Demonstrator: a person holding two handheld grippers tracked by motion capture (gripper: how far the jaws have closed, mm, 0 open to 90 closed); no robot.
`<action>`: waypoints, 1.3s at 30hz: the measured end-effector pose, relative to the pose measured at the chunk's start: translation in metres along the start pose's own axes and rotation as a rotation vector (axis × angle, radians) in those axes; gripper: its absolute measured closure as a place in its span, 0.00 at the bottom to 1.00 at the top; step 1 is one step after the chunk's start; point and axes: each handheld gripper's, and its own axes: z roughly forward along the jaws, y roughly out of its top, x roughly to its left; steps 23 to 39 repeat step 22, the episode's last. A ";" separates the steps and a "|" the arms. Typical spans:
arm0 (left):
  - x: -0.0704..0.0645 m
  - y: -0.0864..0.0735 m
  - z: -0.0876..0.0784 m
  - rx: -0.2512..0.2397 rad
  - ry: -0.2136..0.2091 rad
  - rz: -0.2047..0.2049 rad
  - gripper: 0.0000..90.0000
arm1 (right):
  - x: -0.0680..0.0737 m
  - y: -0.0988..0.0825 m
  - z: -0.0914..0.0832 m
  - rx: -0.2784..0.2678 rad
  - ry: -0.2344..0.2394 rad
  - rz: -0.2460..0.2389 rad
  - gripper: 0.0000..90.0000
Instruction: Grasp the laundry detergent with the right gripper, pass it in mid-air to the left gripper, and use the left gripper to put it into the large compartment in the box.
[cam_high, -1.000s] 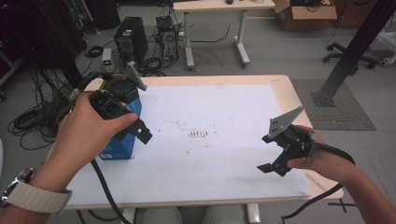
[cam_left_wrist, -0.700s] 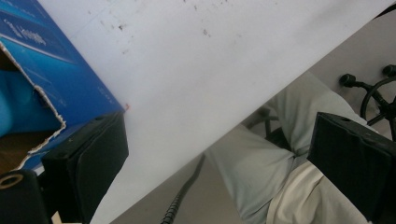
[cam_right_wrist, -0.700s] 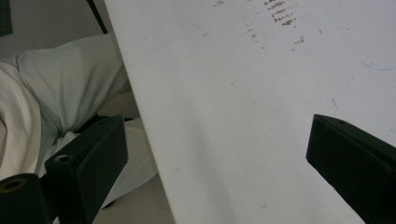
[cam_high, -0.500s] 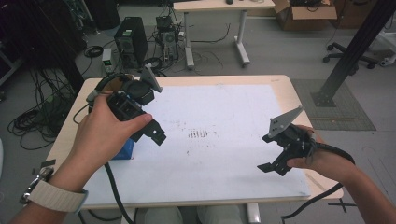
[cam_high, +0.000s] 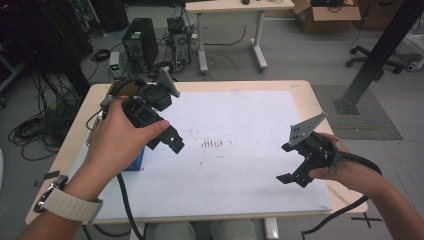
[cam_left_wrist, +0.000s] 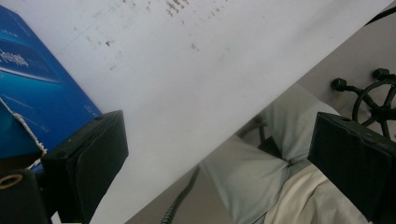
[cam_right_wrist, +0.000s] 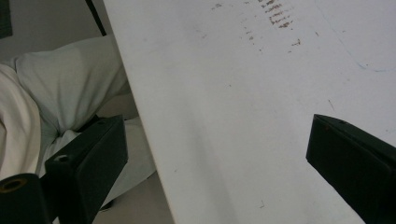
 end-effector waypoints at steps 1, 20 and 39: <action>0.000 0.000 0.000 -0.001 -0.001 0.000 0.06 | 0.000 0.000 0.000 0.001 0.000 -0.001 0.06; 0.004 0.001 0.003 -0.015 -0.012 -0.002 0.06 | -0.001 0.003 0.004 0.009 0.009 -0.008 0.06; 0.005 0.001 0.003 -0.018 -0.016 0.000 0.06 | -0.001 0.004 0.005 0.009 0.008 -0.008 0.06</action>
